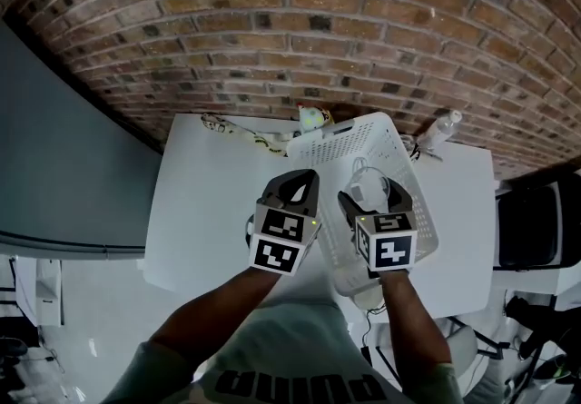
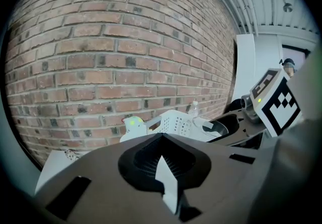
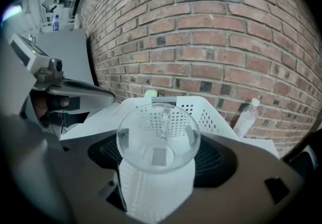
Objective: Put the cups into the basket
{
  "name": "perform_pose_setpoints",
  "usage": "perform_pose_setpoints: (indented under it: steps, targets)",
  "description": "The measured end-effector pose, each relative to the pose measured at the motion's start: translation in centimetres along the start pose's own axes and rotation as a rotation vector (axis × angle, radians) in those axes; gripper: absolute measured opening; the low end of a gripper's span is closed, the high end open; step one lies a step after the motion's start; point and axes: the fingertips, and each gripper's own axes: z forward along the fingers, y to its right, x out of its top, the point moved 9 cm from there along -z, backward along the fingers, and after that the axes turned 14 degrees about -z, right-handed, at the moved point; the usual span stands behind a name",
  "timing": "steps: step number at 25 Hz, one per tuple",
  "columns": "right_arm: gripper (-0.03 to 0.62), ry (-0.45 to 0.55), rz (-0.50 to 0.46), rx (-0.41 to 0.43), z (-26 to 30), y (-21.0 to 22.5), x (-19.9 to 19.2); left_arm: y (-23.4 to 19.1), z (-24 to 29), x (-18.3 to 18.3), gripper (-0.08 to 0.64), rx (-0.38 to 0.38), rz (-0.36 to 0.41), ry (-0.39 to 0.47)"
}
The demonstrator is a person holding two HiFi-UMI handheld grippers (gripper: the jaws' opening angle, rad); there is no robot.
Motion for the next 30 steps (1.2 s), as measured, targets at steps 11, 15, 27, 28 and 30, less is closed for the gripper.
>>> perform_pose_setpoints:
  steps: [11, 15, 27, 28, 30]
  targets:
    - [0.396, -0.077, 0.009, -0.031, 5.5, 2.1, -1.7, -0.5, 3.6, 0.9, 0.003, 0.001, -0.021, -0.060]
    - [0.396, -0.108, 0.025, -0.032, 7.3, 2.5, -2.6, -0.6, 4.3, 0.8, 0.003, -0.004, -0.024, -0.080]
    - [0.396, -0.181, 0.065, -0.025, 11.2, 2.8, -4.8, -0.6, 5.6, 0.7, 0.003, -0.016, -0.024, -0.105]
    - [0.396, -0.178, 0.069, -0.021, 11.5, 2.8, -4.9, -0.6, 5.6, 0.7, 0.003, -0.016, -0.023, -0.105]
    - [0.396, -0.182, 0.070, -0.020, 12.2, 2.9, -5.2, -0.6, 5.6, 0.7, 0.003, -0.016, -0.023, -0.105]
